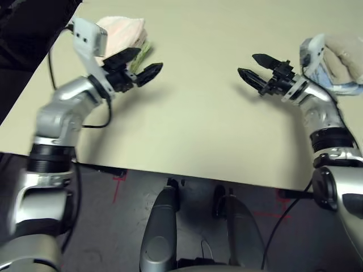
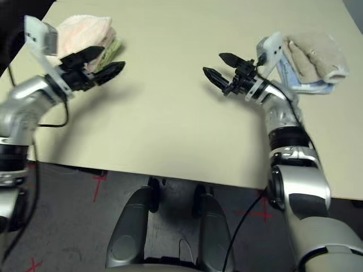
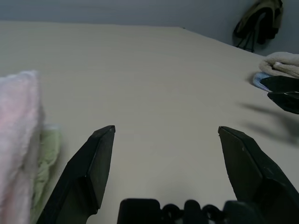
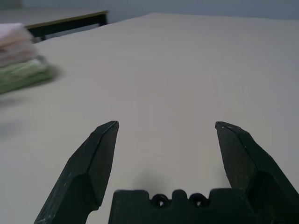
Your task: Fold the towel and set it aside.
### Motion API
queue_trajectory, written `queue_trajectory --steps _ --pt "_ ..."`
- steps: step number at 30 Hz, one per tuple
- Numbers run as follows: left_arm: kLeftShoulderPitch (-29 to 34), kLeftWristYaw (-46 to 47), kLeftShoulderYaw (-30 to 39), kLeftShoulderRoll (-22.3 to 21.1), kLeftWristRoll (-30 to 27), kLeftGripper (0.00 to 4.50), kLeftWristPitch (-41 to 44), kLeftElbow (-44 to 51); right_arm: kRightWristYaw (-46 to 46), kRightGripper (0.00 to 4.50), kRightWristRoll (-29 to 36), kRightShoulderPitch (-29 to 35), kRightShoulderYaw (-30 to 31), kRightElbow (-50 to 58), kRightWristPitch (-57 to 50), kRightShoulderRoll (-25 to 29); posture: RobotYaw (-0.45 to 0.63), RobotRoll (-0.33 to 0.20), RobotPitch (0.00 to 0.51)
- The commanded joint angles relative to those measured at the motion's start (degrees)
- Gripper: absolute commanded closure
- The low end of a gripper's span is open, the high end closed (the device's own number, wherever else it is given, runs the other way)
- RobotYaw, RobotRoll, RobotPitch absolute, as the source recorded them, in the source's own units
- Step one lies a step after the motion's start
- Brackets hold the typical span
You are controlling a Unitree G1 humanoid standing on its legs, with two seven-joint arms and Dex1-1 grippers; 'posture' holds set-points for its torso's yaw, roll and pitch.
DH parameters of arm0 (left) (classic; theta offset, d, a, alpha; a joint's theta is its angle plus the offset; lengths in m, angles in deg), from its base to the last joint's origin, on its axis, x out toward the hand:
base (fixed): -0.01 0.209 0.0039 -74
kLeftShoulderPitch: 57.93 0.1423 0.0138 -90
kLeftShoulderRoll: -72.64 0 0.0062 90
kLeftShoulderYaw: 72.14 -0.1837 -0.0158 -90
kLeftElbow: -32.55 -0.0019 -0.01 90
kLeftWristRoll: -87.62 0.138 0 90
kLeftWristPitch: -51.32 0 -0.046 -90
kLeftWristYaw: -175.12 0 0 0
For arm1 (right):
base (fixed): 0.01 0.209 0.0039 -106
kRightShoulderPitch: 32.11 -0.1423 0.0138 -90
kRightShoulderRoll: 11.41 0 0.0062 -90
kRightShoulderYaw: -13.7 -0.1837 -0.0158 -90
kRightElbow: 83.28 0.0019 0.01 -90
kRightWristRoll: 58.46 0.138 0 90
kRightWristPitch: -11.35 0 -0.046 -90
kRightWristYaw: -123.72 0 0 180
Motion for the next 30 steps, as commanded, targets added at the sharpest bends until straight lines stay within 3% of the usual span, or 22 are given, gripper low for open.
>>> queue_trajectory --steps 1,3,7,16,19,24,30 --pt "-3.9 4.8 3.7 5.0 4.6 0.03 -9.3 -10.9 10.7 0.0 -2.4 0.0 -2.2 -3.3 4.2 0.1 0.02 0.0 0.286" --pt "-6.5 9.1 4.3 7.7 8.9 0.03 -16.2 -18.3 15.9 0.0 -3.3 -1.2 -3.0 -6.1 5.9 0.3 0.02 0.0 0.282" --pt "-10.1 17.7 8.1 10.3 12.0 0.03 -22.3 -29.8 19.7 0.0 -2.9 -2.6 -4.4 -10.4 8.4 0.9 0.0 0.0 0.275" --pt "-12.9 19.6 10.2 7.7 17.7 0.03 -27.7 -41.5 13.2 0.0 -0.9 -2.4 -7.1 -14.1 10.9 4.5 -0.02 0.0 0.257" --pt "-13.3 17.7 10.8 7.2 18.2 0.03 -27.9 -42.3 8.9 0.0 0.1 -1.9 -7.1 -14.2 9.9 5.4 -0.02 0.0 0.26" --pt "-15.5 6.6 12.8 7.5 14.7 0.03 -24.7 -38.1 2.2 0.0 2.9 -2.8 -7.4 -10.3 6.9 5.9 -0.02 0.0 0.258" --pt "-16.8 -6.8 13.6 4.6 8.3 0.03 -8.9 -24.2 -2.7 0.0 5.8 -3.6 -8.5 -7.5 1.4 10.2 -0.02 0.0 0.269"
